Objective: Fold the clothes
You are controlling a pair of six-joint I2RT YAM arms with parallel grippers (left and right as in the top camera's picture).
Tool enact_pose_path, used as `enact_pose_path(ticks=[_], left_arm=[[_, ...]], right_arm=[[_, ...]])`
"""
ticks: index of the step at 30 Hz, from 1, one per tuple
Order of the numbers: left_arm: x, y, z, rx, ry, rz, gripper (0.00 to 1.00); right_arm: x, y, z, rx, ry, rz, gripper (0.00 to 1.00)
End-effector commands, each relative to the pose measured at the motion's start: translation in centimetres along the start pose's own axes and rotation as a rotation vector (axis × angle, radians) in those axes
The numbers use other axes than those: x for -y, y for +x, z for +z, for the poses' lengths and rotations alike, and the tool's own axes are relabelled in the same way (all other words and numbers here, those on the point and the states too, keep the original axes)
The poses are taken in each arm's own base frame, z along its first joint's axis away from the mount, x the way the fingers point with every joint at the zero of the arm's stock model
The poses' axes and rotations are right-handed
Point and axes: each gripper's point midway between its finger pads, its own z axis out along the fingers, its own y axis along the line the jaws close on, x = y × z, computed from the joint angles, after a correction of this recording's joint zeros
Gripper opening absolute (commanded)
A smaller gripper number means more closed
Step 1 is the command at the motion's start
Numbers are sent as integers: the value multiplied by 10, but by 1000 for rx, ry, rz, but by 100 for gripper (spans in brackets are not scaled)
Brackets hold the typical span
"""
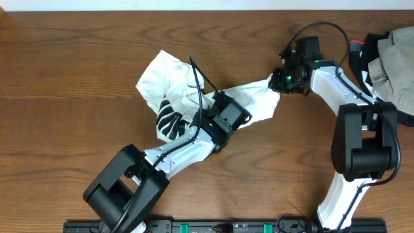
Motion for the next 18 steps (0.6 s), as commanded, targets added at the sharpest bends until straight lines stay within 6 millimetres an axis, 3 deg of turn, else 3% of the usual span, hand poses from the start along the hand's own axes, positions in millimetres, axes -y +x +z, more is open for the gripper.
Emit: enact_pose_path(ticks=[1, 4, 9, 15, 18], left_arm=[[-10, -17, -11, 44, -18, -47, 6], [-19, -29, -30, 86, -7, -75, 6], [-46, -57, -83, 212, 26, -159, 6], [-91, -78, -160, 388, 75, -277, 6], [-109, -77, -189, 447, 91, -320, 6]], right_arm=[[7, -1, -5, -11, 3, 24, 1], [9, -8, -21, 6, 19, 33, 1], [8, -22, -75, 96, 74, 26, 1], [-21, -23, -157, 225, 66, -13, 2], [-30, -17, -185, 261, 61, -25, 2]])
